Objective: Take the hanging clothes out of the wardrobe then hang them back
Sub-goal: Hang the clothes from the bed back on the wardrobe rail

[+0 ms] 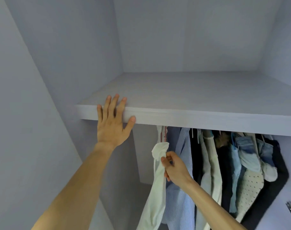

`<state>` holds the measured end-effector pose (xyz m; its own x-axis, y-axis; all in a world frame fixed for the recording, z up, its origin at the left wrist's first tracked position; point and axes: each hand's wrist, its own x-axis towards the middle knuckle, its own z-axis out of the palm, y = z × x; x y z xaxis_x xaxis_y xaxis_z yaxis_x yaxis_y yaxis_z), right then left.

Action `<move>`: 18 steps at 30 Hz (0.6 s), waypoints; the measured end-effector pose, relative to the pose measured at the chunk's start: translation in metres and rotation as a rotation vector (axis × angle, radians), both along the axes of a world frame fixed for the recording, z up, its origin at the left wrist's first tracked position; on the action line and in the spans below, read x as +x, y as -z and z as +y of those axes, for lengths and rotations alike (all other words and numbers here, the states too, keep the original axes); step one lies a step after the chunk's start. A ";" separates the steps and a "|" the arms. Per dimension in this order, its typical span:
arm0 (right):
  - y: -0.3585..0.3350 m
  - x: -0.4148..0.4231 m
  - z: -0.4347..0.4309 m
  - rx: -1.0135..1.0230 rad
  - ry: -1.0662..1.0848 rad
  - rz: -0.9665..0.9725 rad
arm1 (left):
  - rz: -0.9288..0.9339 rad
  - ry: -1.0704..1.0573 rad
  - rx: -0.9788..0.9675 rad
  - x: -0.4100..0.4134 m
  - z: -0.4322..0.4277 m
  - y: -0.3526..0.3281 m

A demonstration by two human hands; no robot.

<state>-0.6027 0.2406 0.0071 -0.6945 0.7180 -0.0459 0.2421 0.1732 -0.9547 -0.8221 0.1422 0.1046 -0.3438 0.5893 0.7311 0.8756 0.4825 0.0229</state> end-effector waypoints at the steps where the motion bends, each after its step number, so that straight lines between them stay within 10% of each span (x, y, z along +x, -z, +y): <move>1: 0.000 -0.005 0.007 0.008 0.009 0.012 | 0.011 -0.002 0.020 -0.001 0.002 0.002; 18: 0.034 -0.057 0.069 0.023 0.147 -0.061 | 0.097 -0.006 0.189 -0.013 0.015 0.011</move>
